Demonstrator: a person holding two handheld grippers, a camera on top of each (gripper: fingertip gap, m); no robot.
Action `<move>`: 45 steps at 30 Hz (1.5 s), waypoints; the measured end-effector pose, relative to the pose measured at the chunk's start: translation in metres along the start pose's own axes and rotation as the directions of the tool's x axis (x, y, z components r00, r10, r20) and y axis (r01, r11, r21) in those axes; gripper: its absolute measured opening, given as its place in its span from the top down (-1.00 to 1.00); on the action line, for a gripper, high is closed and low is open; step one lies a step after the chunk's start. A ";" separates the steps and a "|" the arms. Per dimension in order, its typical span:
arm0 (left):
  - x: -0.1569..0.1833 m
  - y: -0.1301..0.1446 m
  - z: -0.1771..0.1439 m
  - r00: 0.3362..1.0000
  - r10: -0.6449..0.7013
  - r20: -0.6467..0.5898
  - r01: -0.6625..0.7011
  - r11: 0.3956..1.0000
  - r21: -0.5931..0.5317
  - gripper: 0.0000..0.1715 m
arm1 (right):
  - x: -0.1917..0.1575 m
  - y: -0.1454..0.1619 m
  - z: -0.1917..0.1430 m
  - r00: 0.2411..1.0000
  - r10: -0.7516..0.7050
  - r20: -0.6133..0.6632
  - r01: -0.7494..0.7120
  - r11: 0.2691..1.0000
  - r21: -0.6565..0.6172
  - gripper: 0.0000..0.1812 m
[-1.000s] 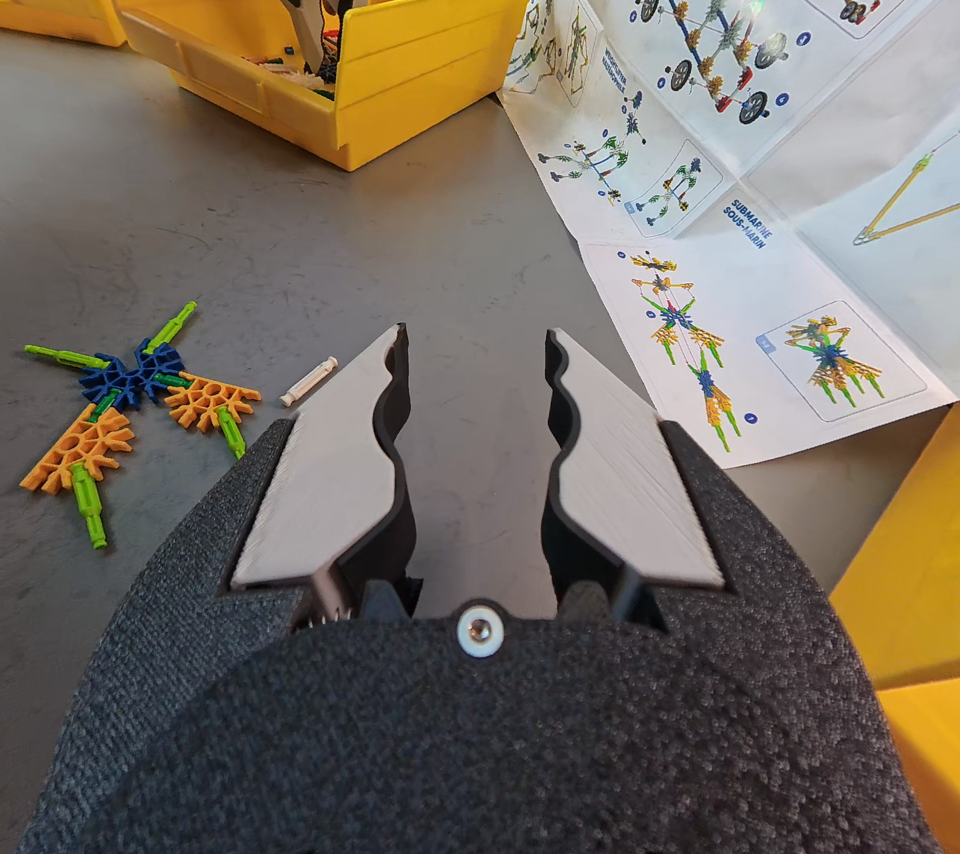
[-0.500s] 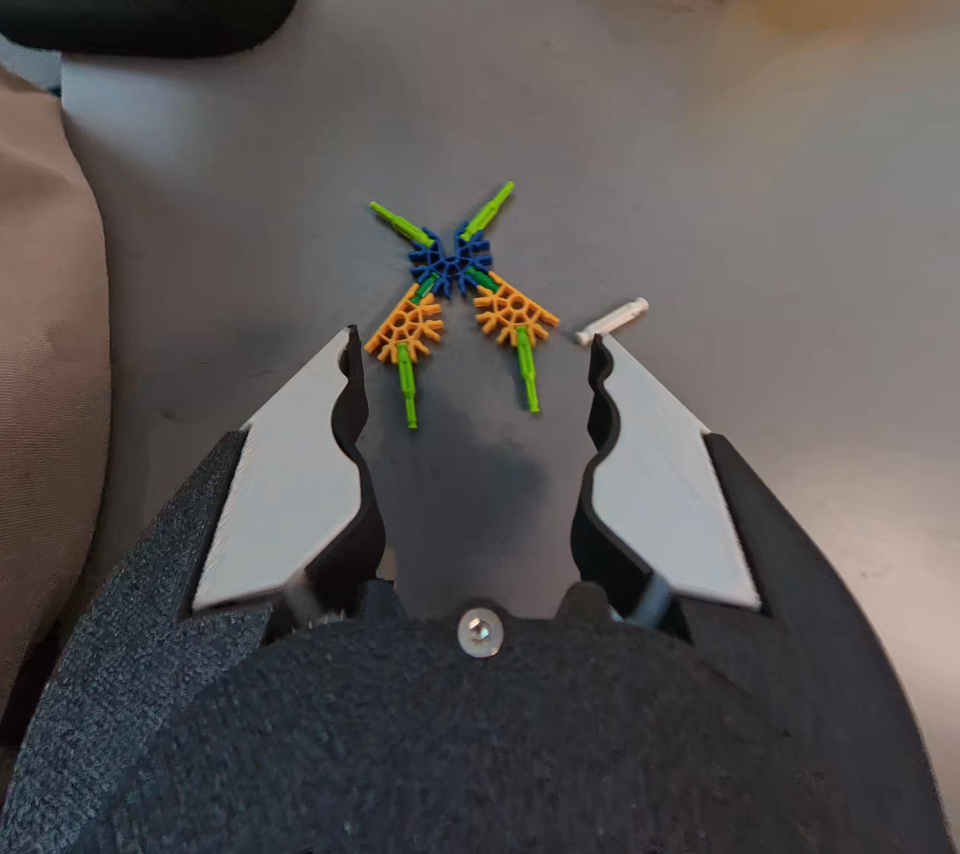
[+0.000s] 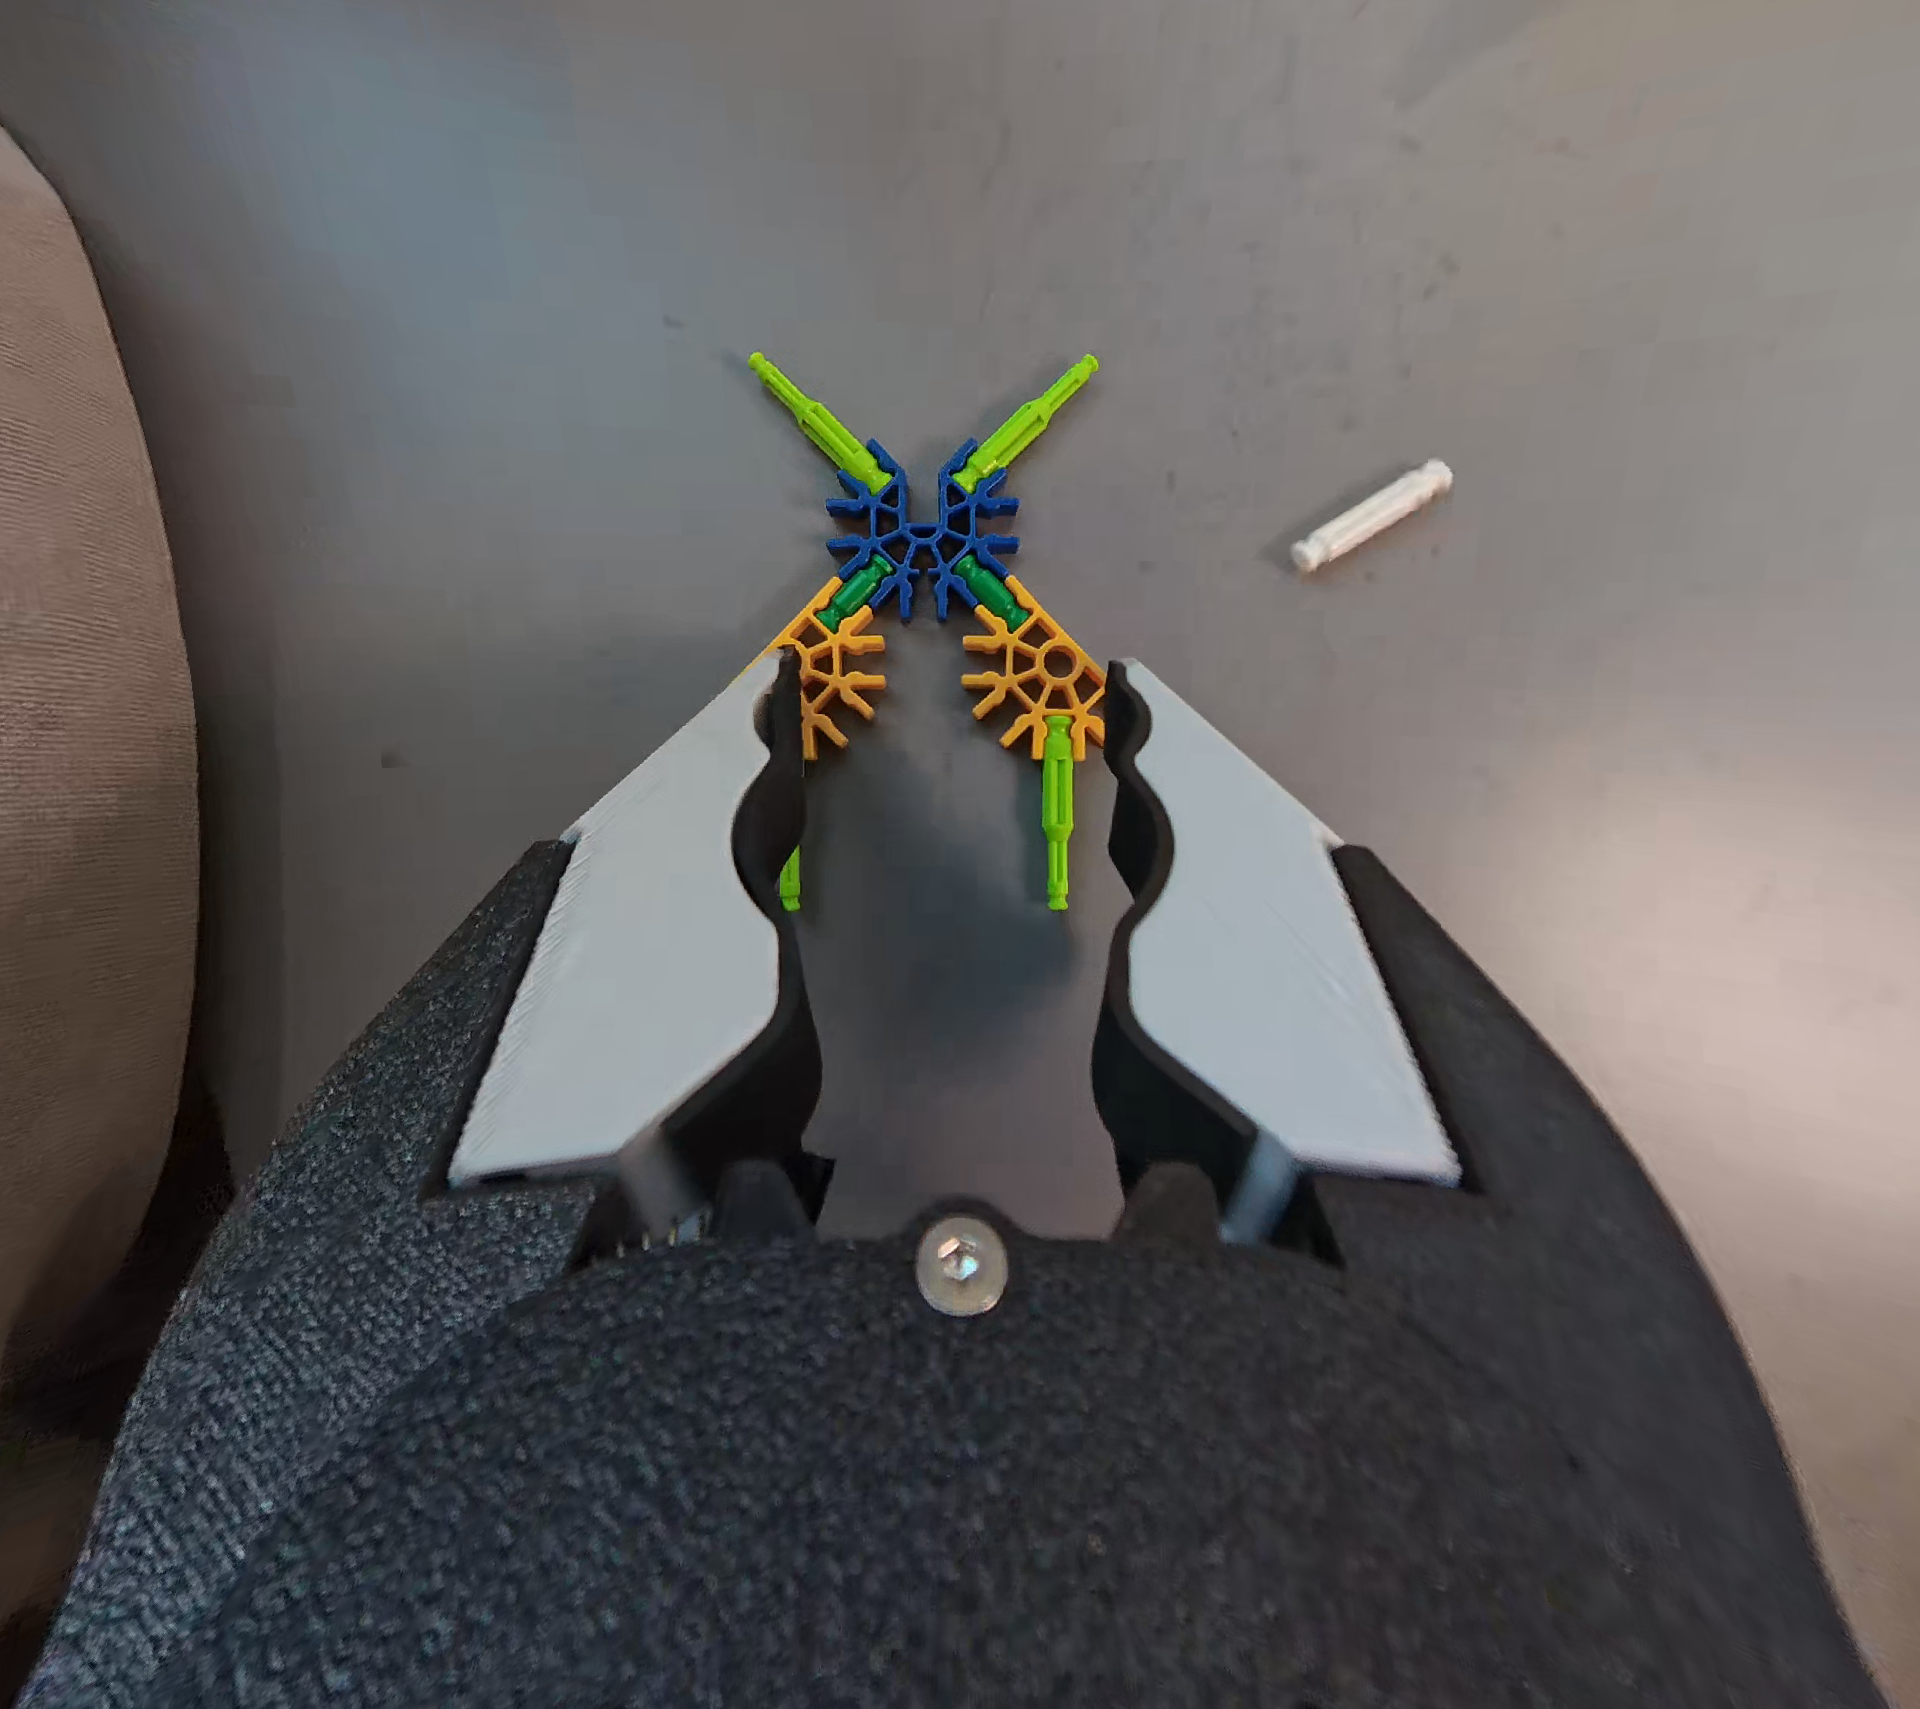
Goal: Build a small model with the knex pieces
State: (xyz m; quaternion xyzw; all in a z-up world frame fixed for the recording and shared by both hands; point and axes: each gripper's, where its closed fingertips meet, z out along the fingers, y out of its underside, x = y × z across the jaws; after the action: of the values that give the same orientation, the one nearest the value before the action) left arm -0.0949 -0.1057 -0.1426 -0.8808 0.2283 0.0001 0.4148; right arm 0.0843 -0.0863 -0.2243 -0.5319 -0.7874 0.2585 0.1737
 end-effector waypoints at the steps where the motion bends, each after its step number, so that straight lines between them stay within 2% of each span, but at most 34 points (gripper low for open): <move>1: 0.010 0.001 0.007 1.000 -0.012 -0.029 0.012 1.000 0.007 0.67 | 0.001 0.006 -0.005 1.000 0.017 -0.022 -0.017 1.000 -0.009 0.35; 3: 0.026 0.005 0.021 0.998 -0.015 -0.066 0.016 1.000 0.016 0.67 | 0.004 0.010 -0.016 0.998 0.031 -0.054 -0.031 1.000 0.007 0.26; 6: 0.044 0.012 0.042 0.990 -0.042 -0.133 0.042 0.999 0.000 0.67 | 0.007 0.002 -0.027 0.998 0.006 -0.056 -0.002 0.998 0.070 0.27; 10: 0.053 0.028 0.059 0.987 -0.062 -0.148 0.051 0.995 -0.082 0.67 | 0.017 0.010 -0.013 0.996 -0.080 -0.030 0.081 0.996 0.023 0.28; 11: 0.052 0.031 0.060 0.988 -0.069 -0.136 0.057 0.994 -0.097 0.67 | 0.017 0.011 -0.009 0.996 -0.084 -0.003 0.084 0.996 0.017 0.32; 13: 0.049 0.035 0.061 0.986 -0.112 -0.124 0.099 0.989 -0.108 0.67 | 0.013 0.008 -0.006 0.997 -0.052 0.061 0.050 0.998 0.032 0.56; 15: 0.048 0.036 0.062 0.975 -0.178 -0.131 0.165 0.981 -0.100 0.67 | 0.016 0.012 -0.003 0.997 -0.063 0.052 0.063 0.998 0.011 0.69; 22: 0.039 0.044 0.069 0.962 -0.247 -0.119 0.236 0.967 -0.101 0.74 | 0.025 0.029 -0.015 1.000 0.019 0.001 -0.019 1.000 -0.008 0.74; 29: 0.035 0.044 0.069 0.963 -0.243 -0.113 0.234 0.968 -0.086 0.74 | 0.072 0.077 -0.052 0.975 0.158 -0.159 -0.165 0.986 -0.030 0.74; 33: 0.029 0.029 0.058 0.943 -0.290 -0.162 0.294 0.956 0.004 0.67 | 0.109 0.102 -0.073 0.942 0.216 -0.256 -0.229 0.973 -0.023 0.74; 38: 0.020 0.033 0.057 0.944 -0.296 -0.143 0.299 0.954 0.003 0.49 | 0.144 0.113 -0.084 0.921 0.224 -0.319 -0.245 0.969 -0.027 0.74; 45: 0.029 0.043 0.069 0.962 -0.238 -0.134 0.232 0.971 -0.058 0.45 | 0.162 0.115 -0.081 0.915 0.248 -0.319 -0.264 0.964 -0.007 0.75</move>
State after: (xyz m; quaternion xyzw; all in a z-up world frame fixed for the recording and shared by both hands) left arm -0.0730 -0.0909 -0.2246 -0.9080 0.1508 -0.1062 0.3763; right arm 0.1540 0.1164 -0.2268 -0.6690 -0.6793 0.1711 0.2485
